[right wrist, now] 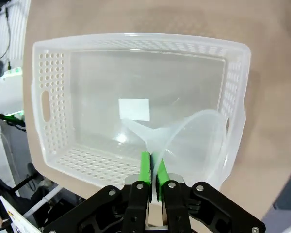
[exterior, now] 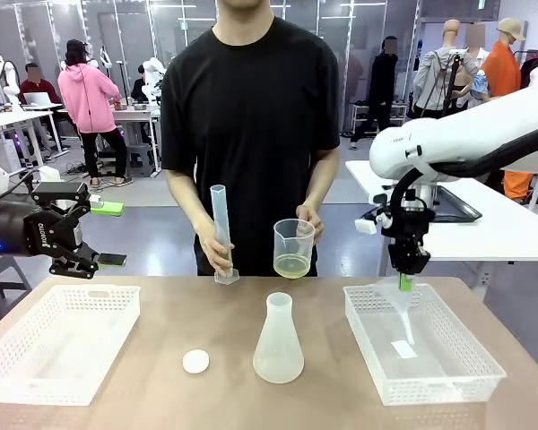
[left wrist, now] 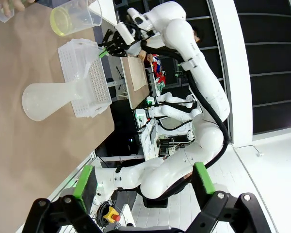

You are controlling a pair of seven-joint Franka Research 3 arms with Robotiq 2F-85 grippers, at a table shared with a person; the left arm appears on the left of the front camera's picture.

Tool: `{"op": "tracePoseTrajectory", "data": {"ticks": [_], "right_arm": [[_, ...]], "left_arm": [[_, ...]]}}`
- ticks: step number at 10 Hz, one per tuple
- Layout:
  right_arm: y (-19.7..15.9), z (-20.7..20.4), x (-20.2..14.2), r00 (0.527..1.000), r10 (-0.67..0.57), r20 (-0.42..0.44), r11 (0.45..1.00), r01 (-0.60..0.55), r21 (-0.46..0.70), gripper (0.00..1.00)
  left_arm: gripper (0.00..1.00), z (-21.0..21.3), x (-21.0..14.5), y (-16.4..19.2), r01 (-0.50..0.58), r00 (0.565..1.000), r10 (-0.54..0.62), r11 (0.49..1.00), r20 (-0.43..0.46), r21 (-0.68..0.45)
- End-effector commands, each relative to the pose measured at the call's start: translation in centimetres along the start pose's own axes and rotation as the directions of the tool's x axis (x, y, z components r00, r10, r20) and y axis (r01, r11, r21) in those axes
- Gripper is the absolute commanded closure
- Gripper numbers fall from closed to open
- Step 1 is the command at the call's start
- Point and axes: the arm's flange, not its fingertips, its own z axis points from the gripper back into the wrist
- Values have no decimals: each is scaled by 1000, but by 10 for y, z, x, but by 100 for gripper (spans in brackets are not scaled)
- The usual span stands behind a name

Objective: Prepare the solutions needed for the experiment.
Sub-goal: Pick up the Plastic Funnel and insert it into the Big flask.

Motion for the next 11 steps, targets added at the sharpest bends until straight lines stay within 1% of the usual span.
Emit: {"op": "tracePoseTrajectory", "data": {"ticks": [1, 3, 4, 5, 7, 8, 9, 11], "right_arm": [[34, 20, 11, 993, -95, -64, 987, 86, -136, 100], [61, 50, 19, 986, -128, -109, 966, 99, -237, 100], [76, 64, 23, 981, -156, -114, 944, 115, -310, 100], [89, 75, 27, 979, -162, -121, 919, 106, -379, 100], [118, 98, 37, 972, -195, -128, 842, 99, -531, 100], [132, 109, 42, 965, -227, -133, 799, 107, -592, 100], [148, 117, 48, 963, -232, -137, 758, 91, -646, 100], [164, 120, 53, 962, -245, -118, 726, 101, -680, 100]], "left_arm": [[0, -1, 1, -2, 6, 1000, -6, 1000, 9, 3], [0, -1, 1, -2, 6, 1000, -6, 1000, 9, 3], [0, -1, 1, -2, 6, 1000, -6, 1000, 9, 3], [0, -1, 1, -2, 6, 1000, -6, 1000, 9, 3], [0, -1, 1, -2, 6, 1000, -6, 1000, 9, 3], [0, -1, 1, -2, 6, 1000, -6, 1000, 9, 3], [0, -1, 1, -2, 6, 1000, -6, 1000, 9, 3], [0, -1, 1, -2, 6, 1000, -6, 1000, 9, 3]]}}
